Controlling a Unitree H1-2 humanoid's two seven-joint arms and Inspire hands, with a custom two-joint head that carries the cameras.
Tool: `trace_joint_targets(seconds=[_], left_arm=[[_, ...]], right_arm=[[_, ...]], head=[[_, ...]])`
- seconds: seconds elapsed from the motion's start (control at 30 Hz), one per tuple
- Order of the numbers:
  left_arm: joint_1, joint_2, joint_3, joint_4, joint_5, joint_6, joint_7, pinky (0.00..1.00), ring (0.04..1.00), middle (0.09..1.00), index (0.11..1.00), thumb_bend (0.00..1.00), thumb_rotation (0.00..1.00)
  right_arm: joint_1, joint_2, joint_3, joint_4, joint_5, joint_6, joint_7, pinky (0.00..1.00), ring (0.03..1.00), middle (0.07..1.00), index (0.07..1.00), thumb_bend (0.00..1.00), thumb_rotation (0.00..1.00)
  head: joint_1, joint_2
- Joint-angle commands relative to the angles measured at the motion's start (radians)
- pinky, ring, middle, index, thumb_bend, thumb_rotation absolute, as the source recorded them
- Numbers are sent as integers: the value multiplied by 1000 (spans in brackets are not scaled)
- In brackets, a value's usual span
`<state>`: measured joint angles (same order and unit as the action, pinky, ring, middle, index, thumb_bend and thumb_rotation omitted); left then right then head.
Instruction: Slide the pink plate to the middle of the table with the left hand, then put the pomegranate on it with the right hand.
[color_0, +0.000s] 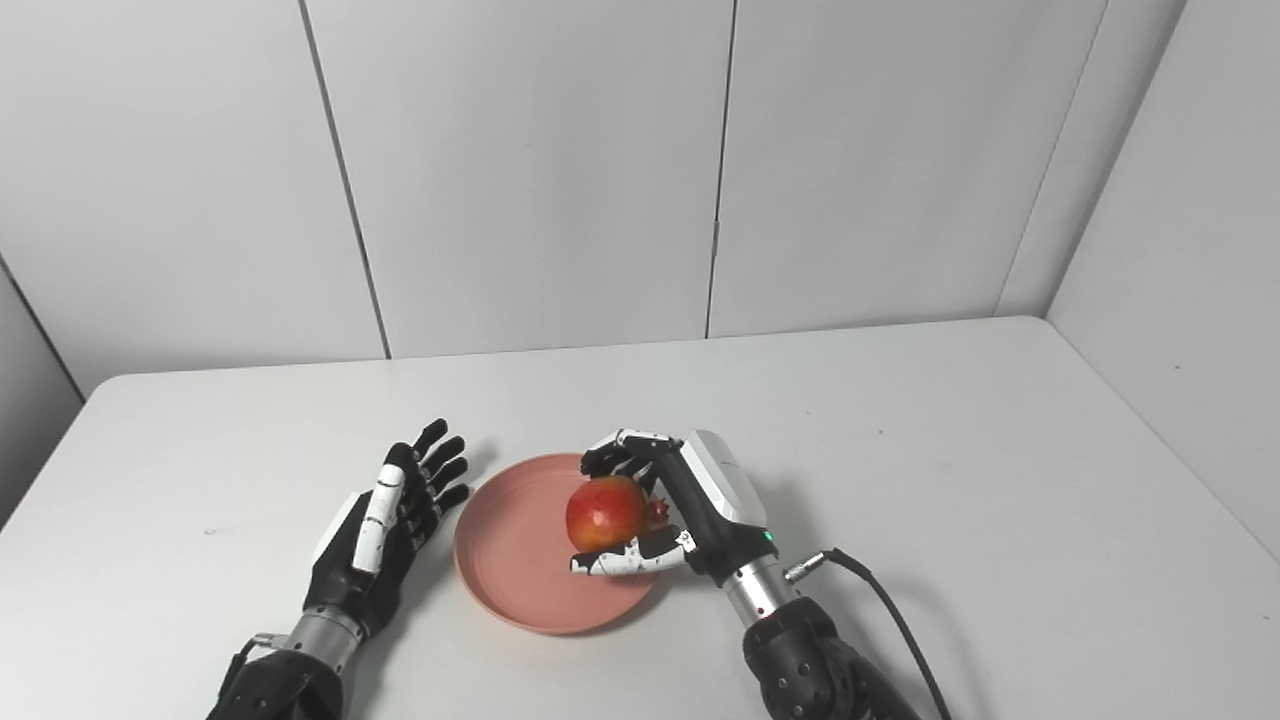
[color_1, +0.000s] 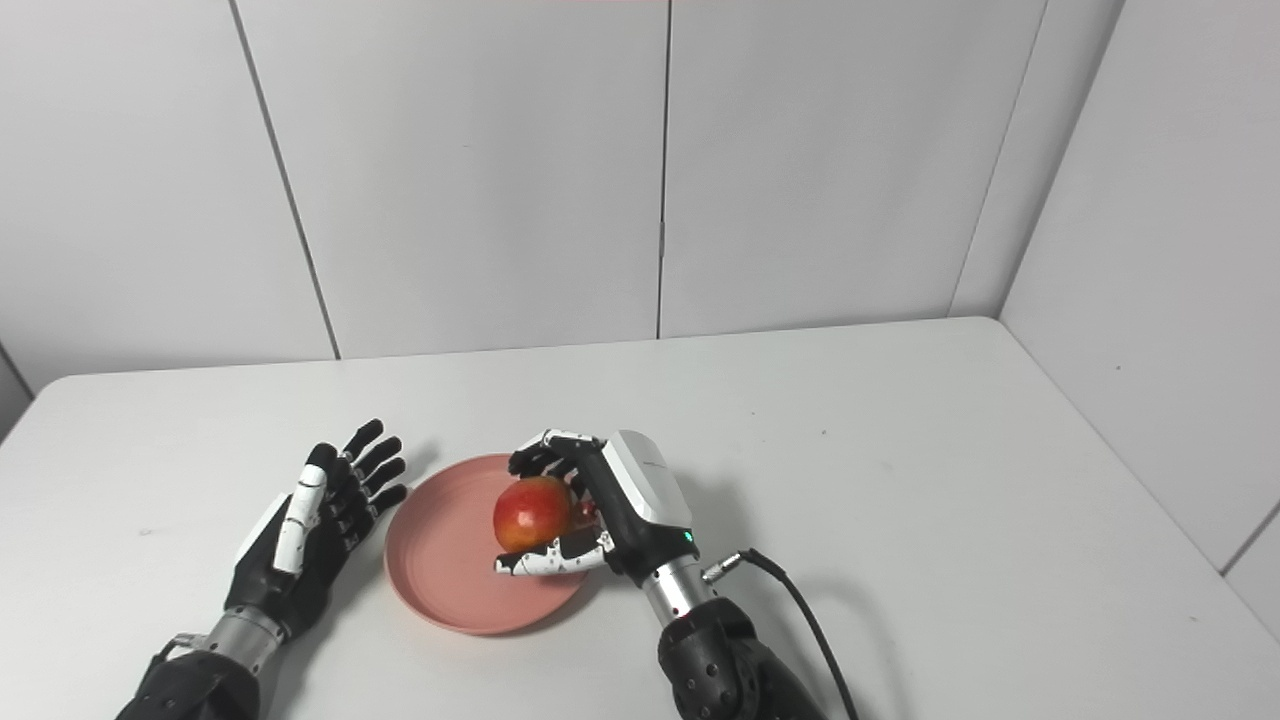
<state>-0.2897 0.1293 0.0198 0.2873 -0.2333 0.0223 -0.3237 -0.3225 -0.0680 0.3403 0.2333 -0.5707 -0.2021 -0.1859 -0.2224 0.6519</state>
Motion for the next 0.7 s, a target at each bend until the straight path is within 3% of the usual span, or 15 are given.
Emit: trace_joint_targets(seconds=[0.0, 0.5, 0.53, 0.6, 0.67], left_arm=[[-14, 4, -2, -29, 3, -8, 1, 925, 955, 951, 944, 676, 998], [-14, 5, -3, -36, 5, -2, 3, 925, 955, 951, 941, 675, 984], [-14, 5, -3, -37, 6, 0, 4, 924, 954, 950, 941, 677, 988], [-14, 6, -4, -38, 8, 0, 5, 922, 950, 949, 942, 676, 992], [-13, 6, -4, -41, 8, 1, 5, 922, 950, 949, 942, 677, 994]], right_arm=[[-39, 4, -2, -14, -18, -66, -37, 403, 406, 483, 543, 510, 0], [-61, -14, 20, 46, -138, -116, -93, 536, 442, 511, 502, 515, 0], [-62, -16, 22, 45, -144, -114, -89, 590, 601, 639, 499, 509, 87], [-62, -19, 26, 39, -151, -101, -75, 659, 706, 724, 498, 505, 129], [-60, -23, 30, 27, -153, -85, -49, 696, 748, 758, 499, 504, 138]], head=[[1, -2], [3, 0], [3, 0], [3, -1], [3, -1]])
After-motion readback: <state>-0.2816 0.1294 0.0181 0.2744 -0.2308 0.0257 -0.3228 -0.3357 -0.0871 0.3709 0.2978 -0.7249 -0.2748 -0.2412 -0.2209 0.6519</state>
